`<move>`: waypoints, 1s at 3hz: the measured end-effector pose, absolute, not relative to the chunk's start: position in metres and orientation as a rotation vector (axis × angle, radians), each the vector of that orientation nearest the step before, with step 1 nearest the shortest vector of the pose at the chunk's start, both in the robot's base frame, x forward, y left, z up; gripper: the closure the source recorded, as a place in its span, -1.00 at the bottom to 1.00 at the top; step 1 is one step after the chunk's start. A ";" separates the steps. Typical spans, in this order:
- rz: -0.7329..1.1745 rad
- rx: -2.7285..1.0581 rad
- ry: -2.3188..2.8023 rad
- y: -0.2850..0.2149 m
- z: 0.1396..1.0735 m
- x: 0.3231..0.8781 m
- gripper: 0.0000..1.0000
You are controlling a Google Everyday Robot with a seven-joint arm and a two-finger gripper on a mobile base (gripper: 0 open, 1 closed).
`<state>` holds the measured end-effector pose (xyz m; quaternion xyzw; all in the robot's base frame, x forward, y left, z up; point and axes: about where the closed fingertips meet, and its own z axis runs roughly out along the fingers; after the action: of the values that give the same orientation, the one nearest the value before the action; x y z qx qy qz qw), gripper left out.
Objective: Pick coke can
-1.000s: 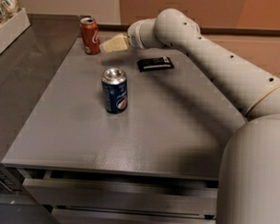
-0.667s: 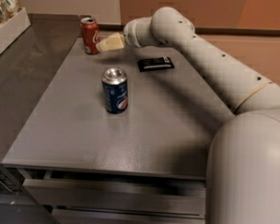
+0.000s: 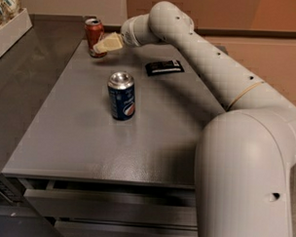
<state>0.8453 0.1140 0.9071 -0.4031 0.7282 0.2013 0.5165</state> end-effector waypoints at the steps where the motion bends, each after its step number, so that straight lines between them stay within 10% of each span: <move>1: 0.445 -0.950 1.744 0.120 0.905 0.850 -1.00; 3: 0.393 -0.863 1.701 0.131 0.904 0.864 -1.00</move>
Offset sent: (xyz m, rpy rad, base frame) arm 0.0243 0.0123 0.0028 0.0412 -0.1220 -0.1479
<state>0.8640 0.1312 0.9040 -0.3666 0.7224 0.1669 0.5620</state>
